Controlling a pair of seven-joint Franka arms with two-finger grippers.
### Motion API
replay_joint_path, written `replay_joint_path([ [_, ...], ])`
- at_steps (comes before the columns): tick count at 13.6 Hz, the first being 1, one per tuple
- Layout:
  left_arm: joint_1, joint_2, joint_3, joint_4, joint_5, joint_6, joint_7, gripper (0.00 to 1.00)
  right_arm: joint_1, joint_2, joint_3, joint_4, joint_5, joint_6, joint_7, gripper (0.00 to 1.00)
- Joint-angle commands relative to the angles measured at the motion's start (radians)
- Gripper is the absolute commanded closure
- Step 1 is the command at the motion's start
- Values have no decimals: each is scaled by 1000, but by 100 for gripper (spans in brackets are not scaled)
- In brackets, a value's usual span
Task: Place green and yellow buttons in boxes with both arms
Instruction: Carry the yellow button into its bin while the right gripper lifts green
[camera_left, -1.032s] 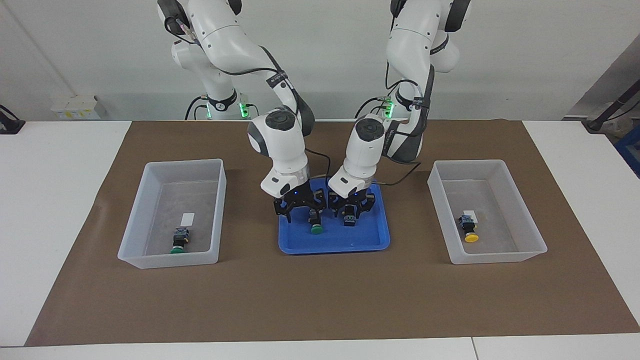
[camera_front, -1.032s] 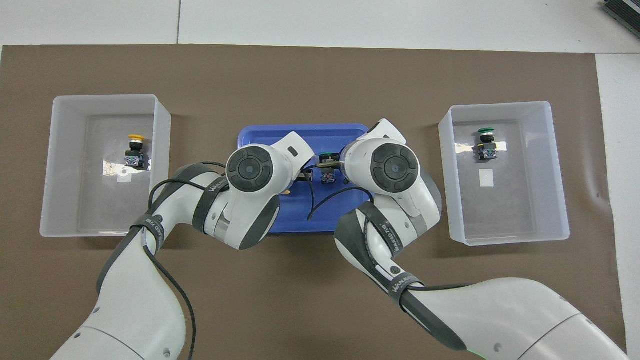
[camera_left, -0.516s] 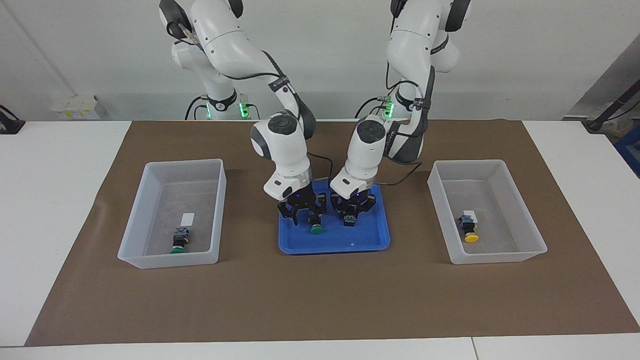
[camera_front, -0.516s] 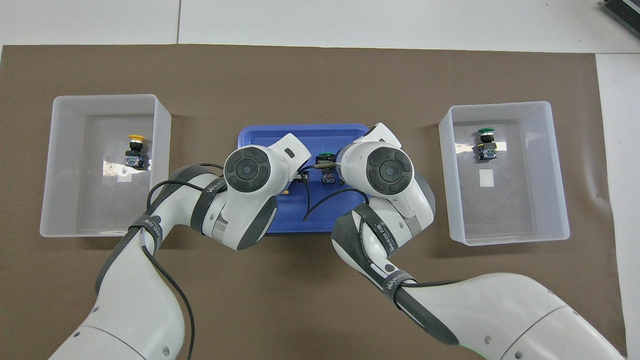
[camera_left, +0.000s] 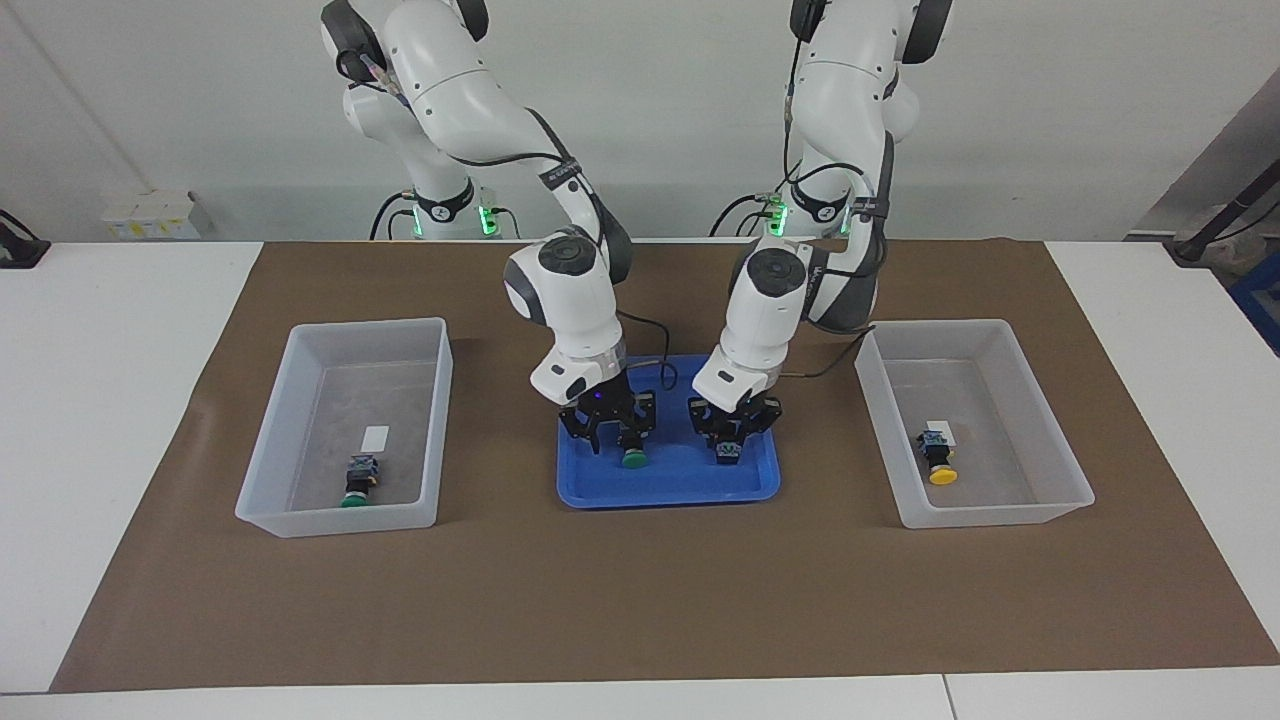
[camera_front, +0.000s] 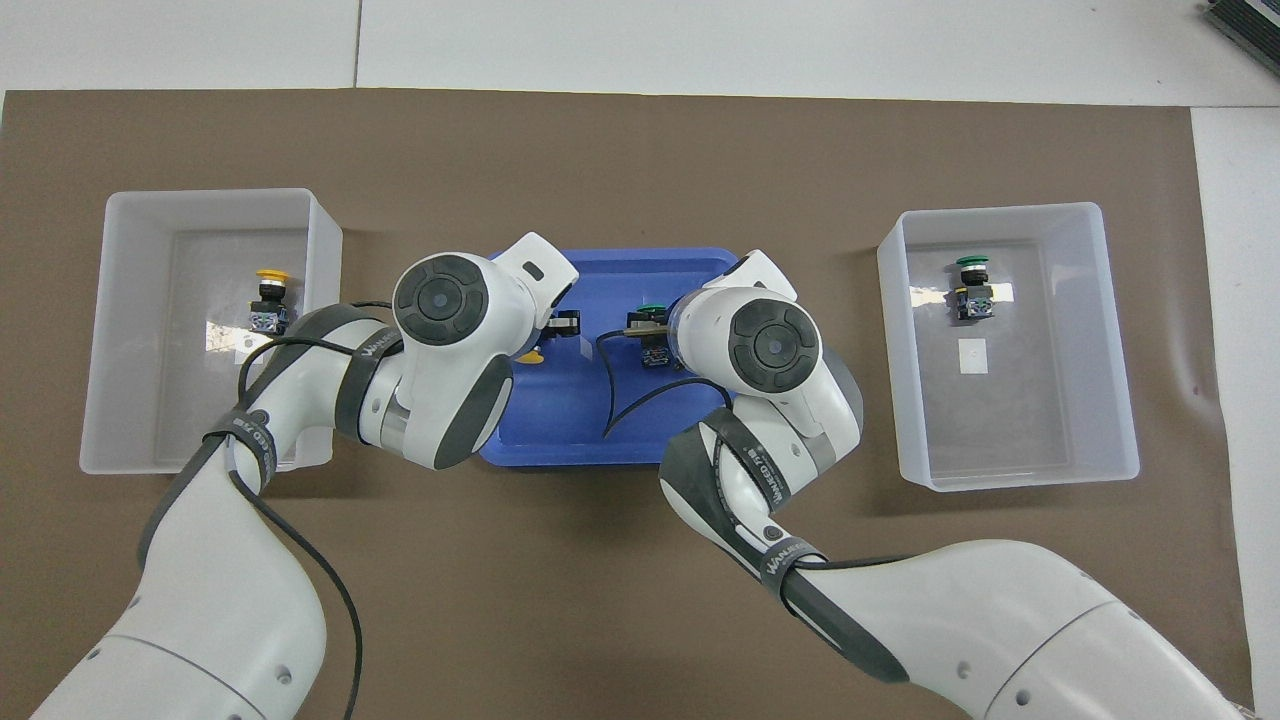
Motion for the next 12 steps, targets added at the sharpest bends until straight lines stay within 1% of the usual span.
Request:
replay_joint_path([
  [1, 54, -10, -4, 89, -14, -112, 16, 100, 8, 14, 2, -3, -10, 26, 41, 30],
  [5, 166, -18, -4, 249, -14, -316, 69, 100, 16, 14, 2, -6, -10, 16, 43, 30],
  [6, 201, -18, -4, 279, -14, -351, 98, 100, 17, 14, 2, -12, -11, 13, 43, 30],
  [8, 264, -19, -2, 309, -11, -405, 190, 100, 28, 7, 2, -33, -19, 13, 43, 31],
  [9, 296, -22, -2, 313, -10, -426, 239, 100, 30, 6, 2, -35, -24, 11, 43, 36],
  [10, 322, -24, -1, 321, -7, -442, 285, 100, 30, 4, 2, -35, -24, 10, 43, 45],
  [11, 344, -25, 5, 330, -4, -455, 325, 100, 30, 4, 2, -35, -24, 6, 43, 59],
  [12, 356, -25, 10, 335, 3, -465, 356, 100, 30, 3, 2, -35, -24, 3, 43, 76],
])
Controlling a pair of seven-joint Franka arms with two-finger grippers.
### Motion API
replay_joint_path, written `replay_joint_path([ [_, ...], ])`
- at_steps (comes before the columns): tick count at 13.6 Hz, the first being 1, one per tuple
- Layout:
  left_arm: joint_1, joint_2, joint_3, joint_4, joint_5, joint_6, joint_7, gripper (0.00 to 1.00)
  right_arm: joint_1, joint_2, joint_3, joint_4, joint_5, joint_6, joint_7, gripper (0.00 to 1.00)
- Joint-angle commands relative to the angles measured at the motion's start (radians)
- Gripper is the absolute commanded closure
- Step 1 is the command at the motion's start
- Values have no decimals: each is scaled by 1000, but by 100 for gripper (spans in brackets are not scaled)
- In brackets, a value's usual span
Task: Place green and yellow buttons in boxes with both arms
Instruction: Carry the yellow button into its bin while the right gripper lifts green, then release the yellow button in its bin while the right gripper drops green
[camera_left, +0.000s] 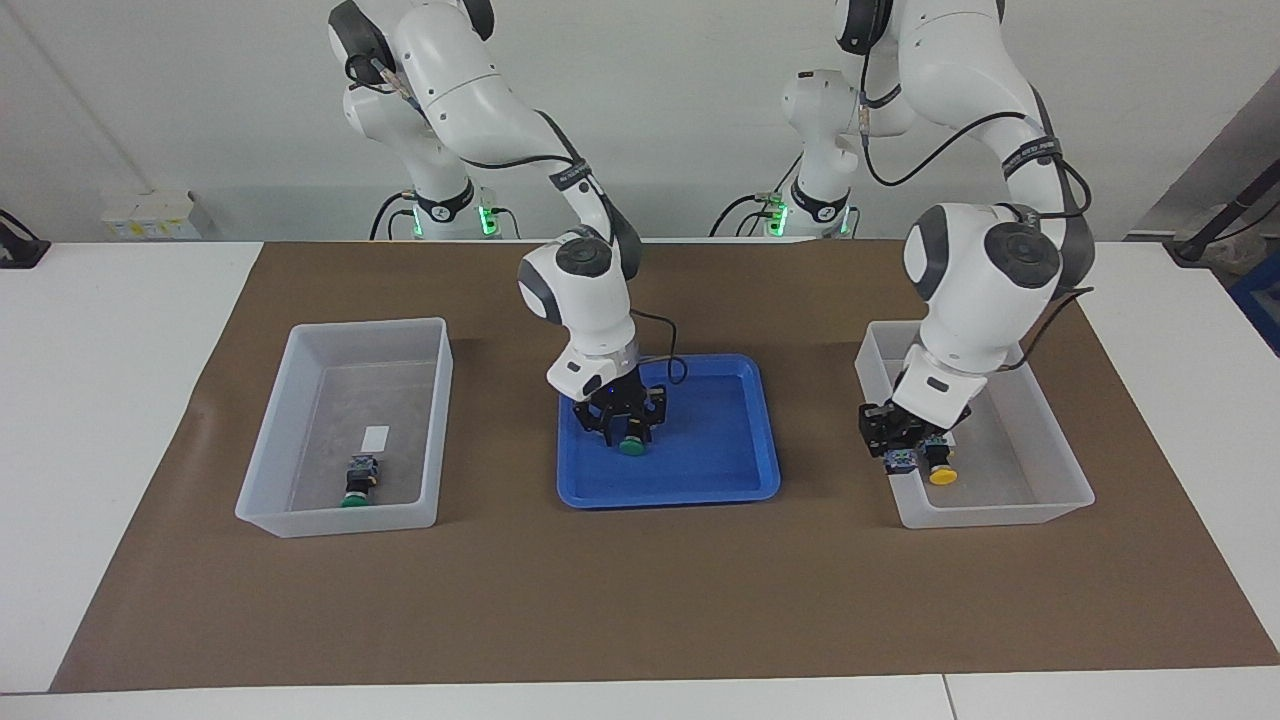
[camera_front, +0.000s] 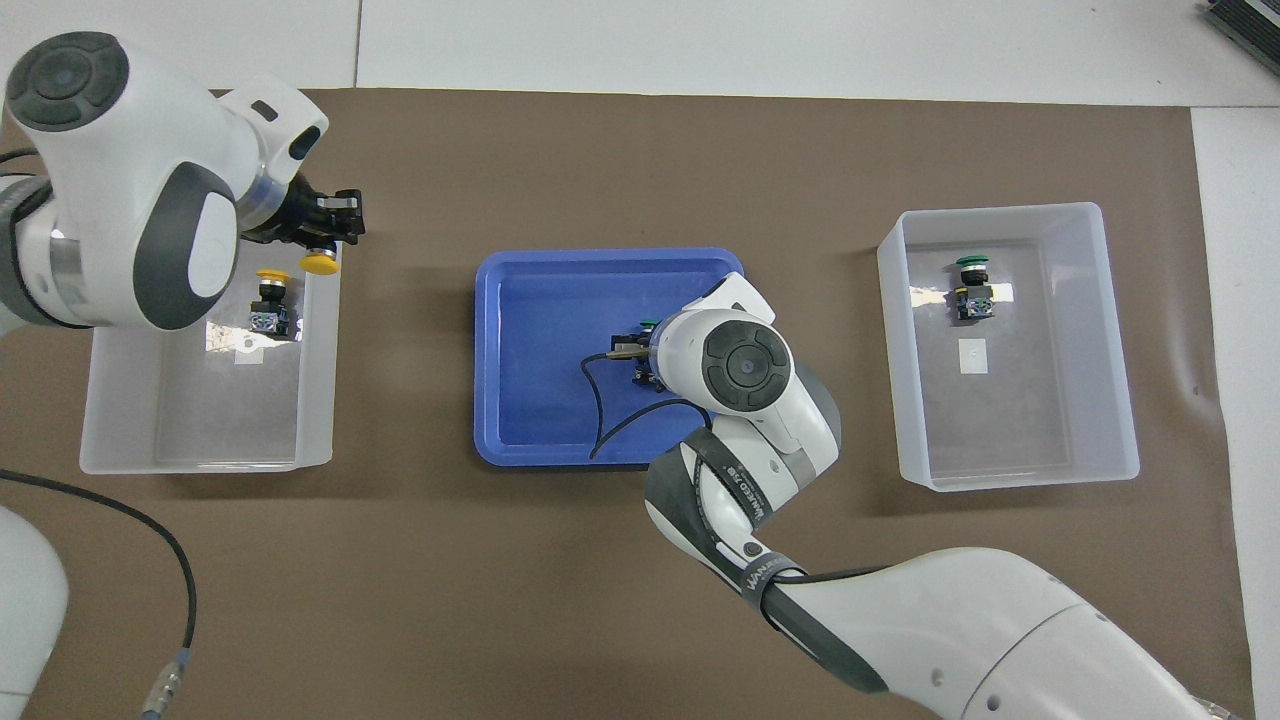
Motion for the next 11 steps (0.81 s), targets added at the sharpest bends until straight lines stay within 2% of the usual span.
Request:
replay_joint_path([
  [1, 40, -4, 2, 21, 1, -45, 95, 100, -5, -11, 2, -12, -23, -4, 26, 90],
  [2, 51, -6, 3, 15, -1, -46, 132, 100, -5, -20, 2, -10, -23, -19, 20, 100],
  [6, 103, -21, 6, -37, 59, -2, 236, 100, -53, -91, 2, -12, -23, -91, -61, 100],
  [11, 172, -44, 6, -135, 64, 107, 336, 100, -149, -235, 2, -33, -22, -254, -203, 100],
])
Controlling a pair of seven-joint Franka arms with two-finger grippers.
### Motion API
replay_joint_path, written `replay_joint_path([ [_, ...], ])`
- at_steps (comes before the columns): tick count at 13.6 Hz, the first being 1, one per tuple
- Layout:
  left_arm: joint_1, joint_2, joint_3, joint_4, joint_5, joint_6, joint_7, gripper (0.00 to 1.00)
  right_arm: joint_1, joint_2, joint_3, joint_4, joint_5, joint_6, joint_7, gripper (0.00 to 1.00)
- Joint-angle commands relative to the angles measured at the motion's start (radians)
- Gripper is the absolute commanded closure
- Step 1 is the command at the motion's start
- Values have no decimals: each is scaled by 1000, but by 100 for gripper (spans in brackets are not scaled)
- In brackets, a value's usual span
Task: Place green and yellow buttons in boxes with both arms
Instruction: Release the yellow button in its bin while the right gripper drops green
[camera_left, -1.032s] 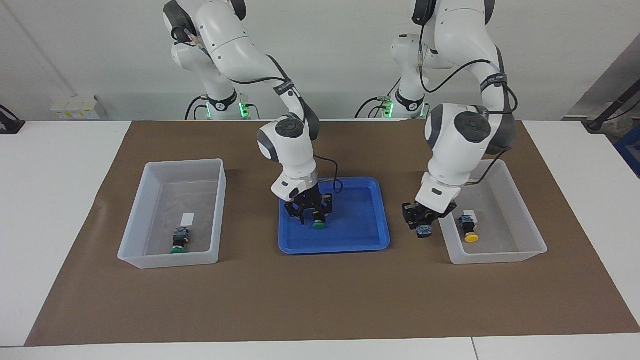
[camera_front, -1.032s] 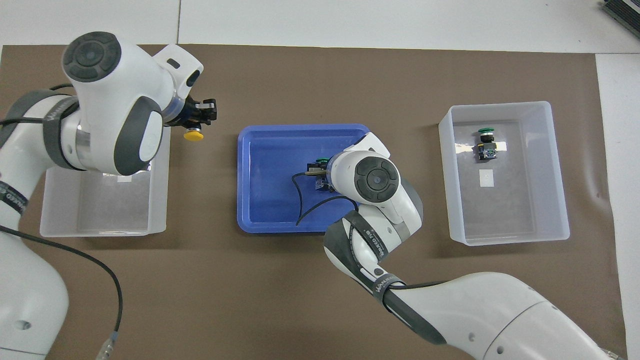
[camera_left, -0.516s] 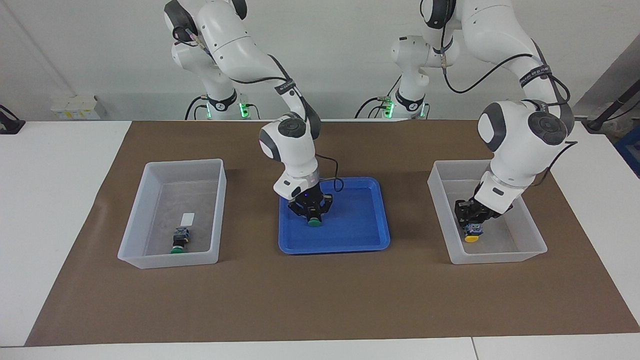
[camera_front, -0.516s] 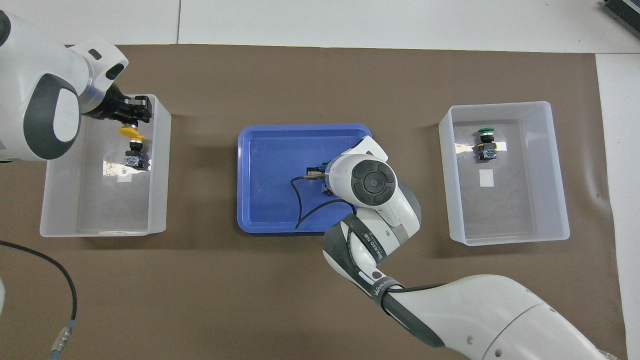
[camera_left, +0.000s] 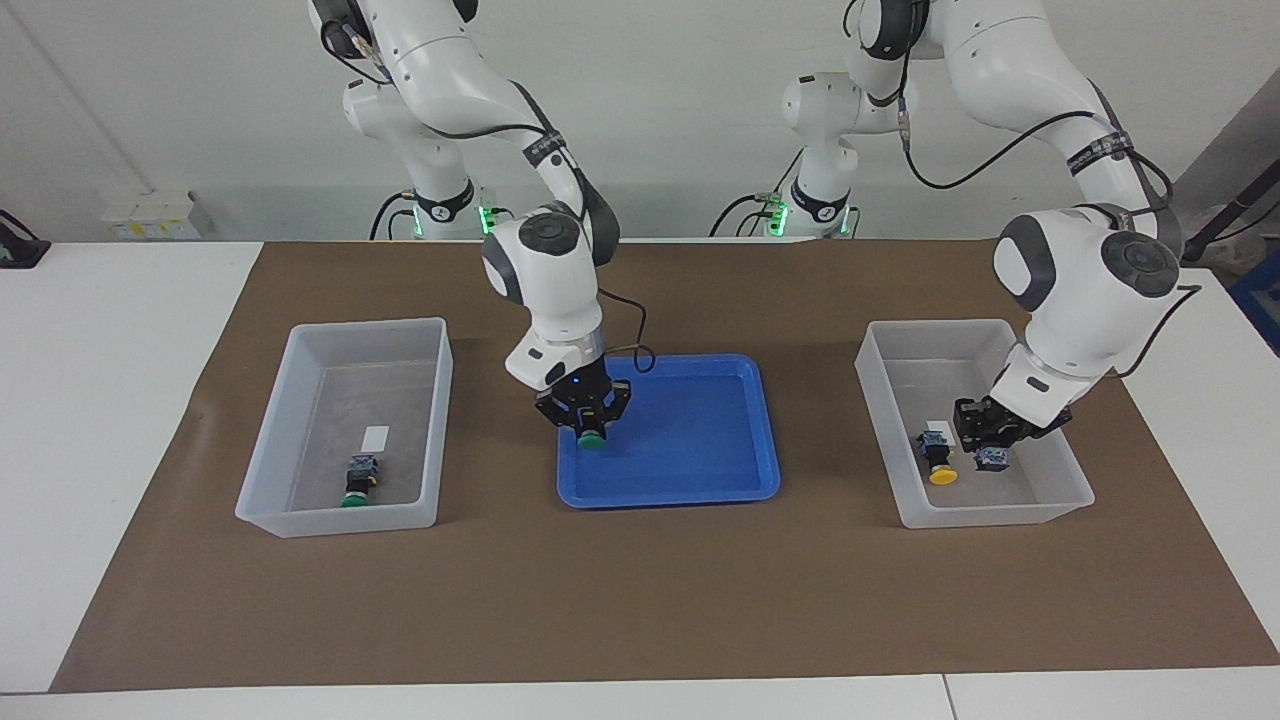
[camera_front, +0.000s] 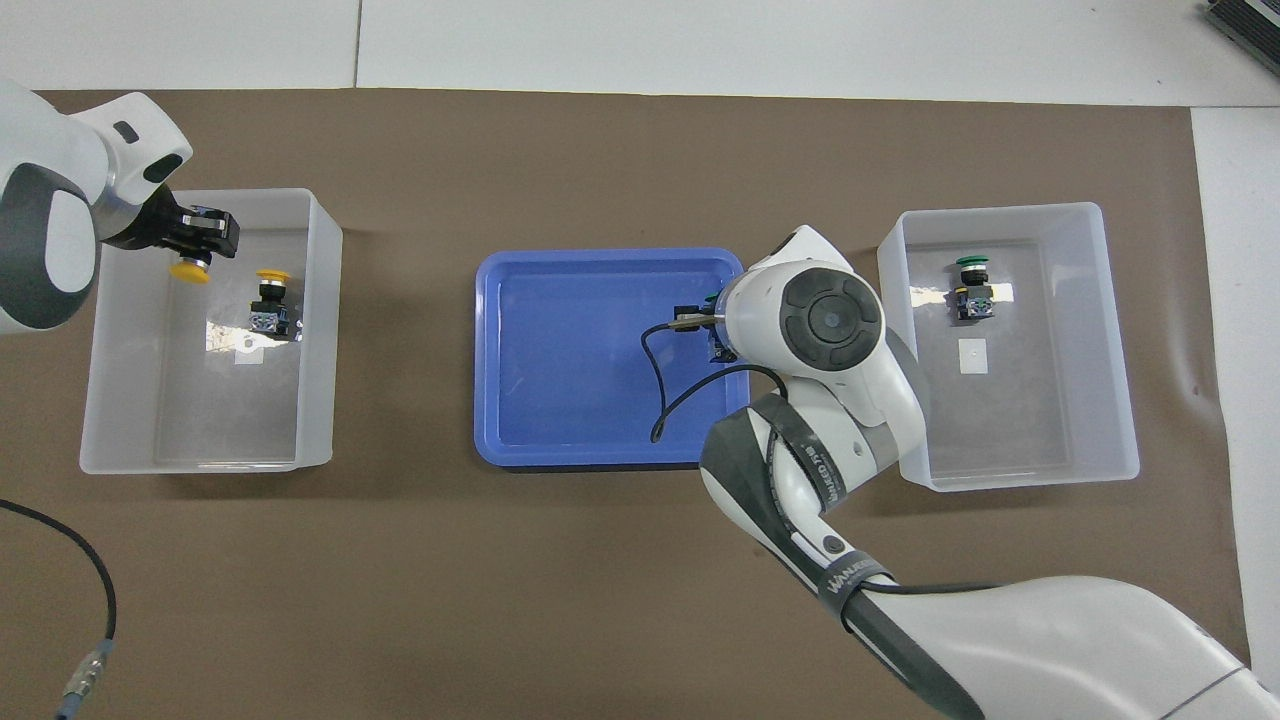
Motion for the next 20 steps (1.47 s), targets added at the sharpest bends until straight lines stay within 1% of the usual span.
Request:
replay_joint_path([
  [1, 23, -41, -6, -83, 31, 67, 43, 100, -62, -114, 8, -52, -19, -76, -59, 100],
  [3, 40, -39, -6, -123, 60, 124, 51, 100, -113, -178, 8, -61, -19, -160, -108, 100],
  [4, 46, -36, -6, -149, 60, 161, 57, 100, -153, -207, 8, -64, -19, -203, -180, 100],
  [6, 64, -30, -6, -195, 62, 233, 61, 100, -248, -252, 8, -72, -7, -254, -382, 100],
  [7, 73, -27, -6, -212, 62, 257, 75, 100, -295, -263, 8, -81, -2, -263, -480, 100],
  [9, 90, -26, -6, -241, 62, 300, 97, 100, -358, -263, 7, -80, 64, -267, -669, 100],
  [10, 89, -26, -6, -242, 62, 304, 97, 84, -401, -257, 7, -81, 95, -257, -729, 100],
  [11, 89, -26, -6, -242, 62, 304, 95, 43, -429, -244, 7, -86, 107, -244, -764, 100],
  [12, 87, -26, -6, -242, 62, 302, 95, 22, -434, -231, 5, -90, 109, -210, -769, 100],
  [13, 86, -26, -6, -235, 62, 297, 95, 8, -438, -208, 5, -100, 109, -166, -765, 100],
  [14, 83, -24, -5, -228, 62, 290, 95, 1, -449, -188, 5, -104, 109, -123, -765, 100],
  [15, 77, -24, -5, -213, 62, 278, 94, 0, -443, -174, 4, -107, 109, -98, -754, 100],
  [16, 75, -23, -6, -190, 62, 249, 92, 0, -451, -159, 5, -106, 107, -77, -711, 100],
  [18, 52, -21, -6, -112, 59, 155, 72, 1, -454, -116, 4, -106, 109, 3, -653, 100],
  [20, 8, -21, -8, -15, 57, 27, -26, 4, -451, -74, 4, -100, 107, 48, -627, 100],
])
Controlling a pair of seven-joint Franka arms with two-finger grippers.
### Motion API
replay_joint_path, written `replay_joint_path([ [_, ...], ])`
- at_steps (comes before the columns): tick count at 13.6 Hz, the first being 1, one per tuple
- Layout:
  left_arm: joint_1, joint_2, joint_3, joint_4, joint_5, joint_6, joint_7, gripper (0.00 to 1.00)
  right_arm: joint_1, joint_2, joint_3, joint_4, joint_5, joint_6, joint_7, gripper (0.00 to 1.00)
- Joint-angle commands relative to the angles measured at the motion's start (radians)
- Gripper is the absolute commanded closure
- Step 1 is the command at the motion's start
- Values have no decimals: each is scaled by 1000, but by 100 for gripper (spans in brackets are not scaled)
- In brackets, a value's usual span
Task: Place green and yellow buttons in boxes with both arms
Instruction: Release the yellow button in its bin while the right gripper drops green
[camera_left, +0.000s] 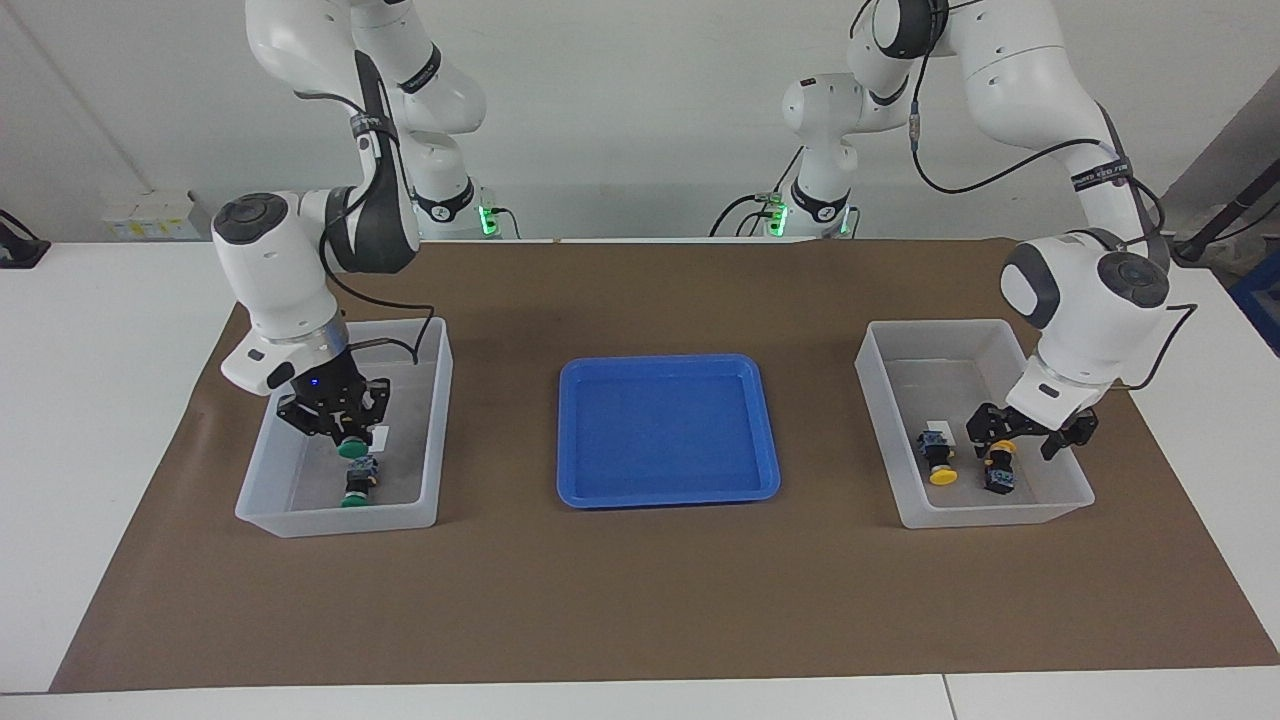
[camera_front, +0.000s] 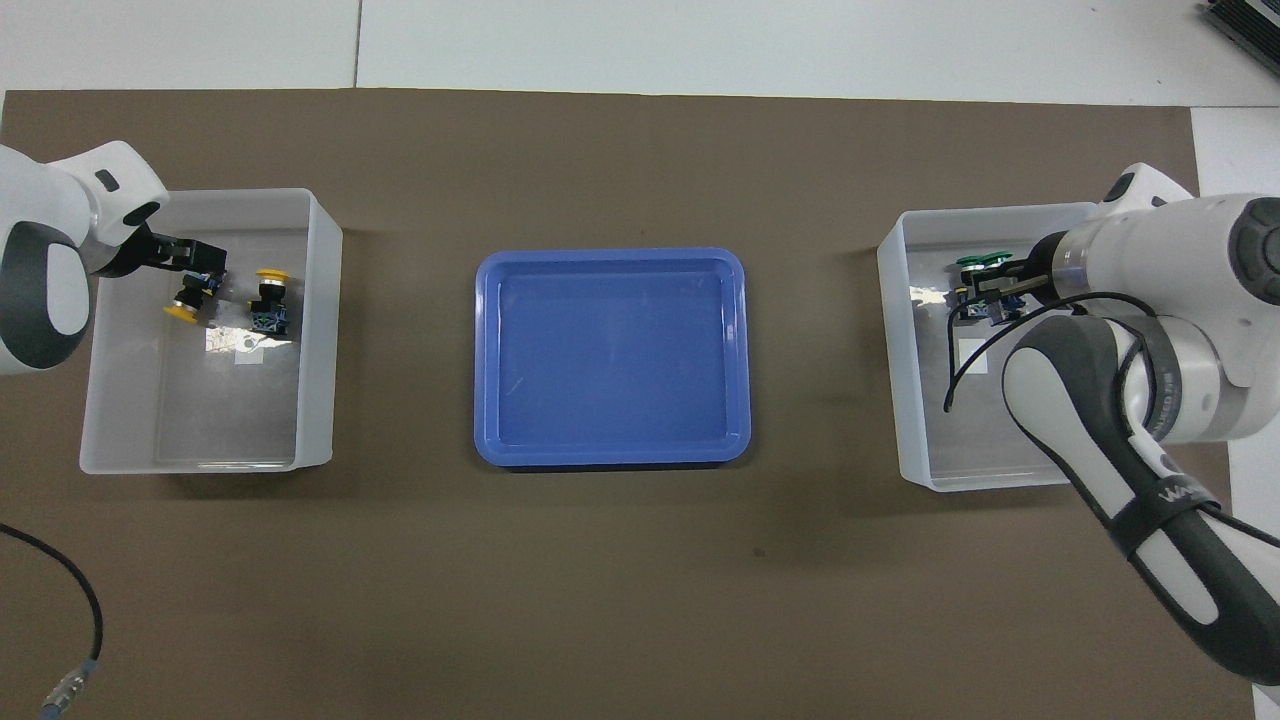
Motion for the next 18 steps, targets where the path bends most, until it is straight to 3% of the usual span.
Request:
replay_joint_path([
  [1, -80, -8, 8, 128, 8, -191, -104, 4, 2, 46, 10, 3, 13, 53, 47, 100],
  [4, -141, -18, 4, 227, 1, -394, -171, 4, 22, 90, 10, 3, 13, 114, 77, 100],
  [7, -164, -49, -13, 238, -7, -491, -195, 4, 31, 147, 10, 3, 13, 174, 105, 100],
  [10, -209, -60, -15, 280, -34, -581, -257, 2, 27, 179, 10, 1, -2, 227, 130, 92],
  [11, -216, -81, -15, 282, -63, -589, -259, 0, 33, 179, 10, 1, -2, 225, 140, 77],
  [12, -215, -118, -15, 282, -97, -585, -259, 0, 34, 179, 10, 3, -2, 225, 159, 45],
  [14, -216, -159, -13, 274, -120, -589, -259, 0, 33, 178, 10, 6, -2, 225, 179, 3],
  [18, -216, -205, -15, 207, -110, -588, -248, 0, 24, 118, 10, 27, 1, 188, 191, 0],
])
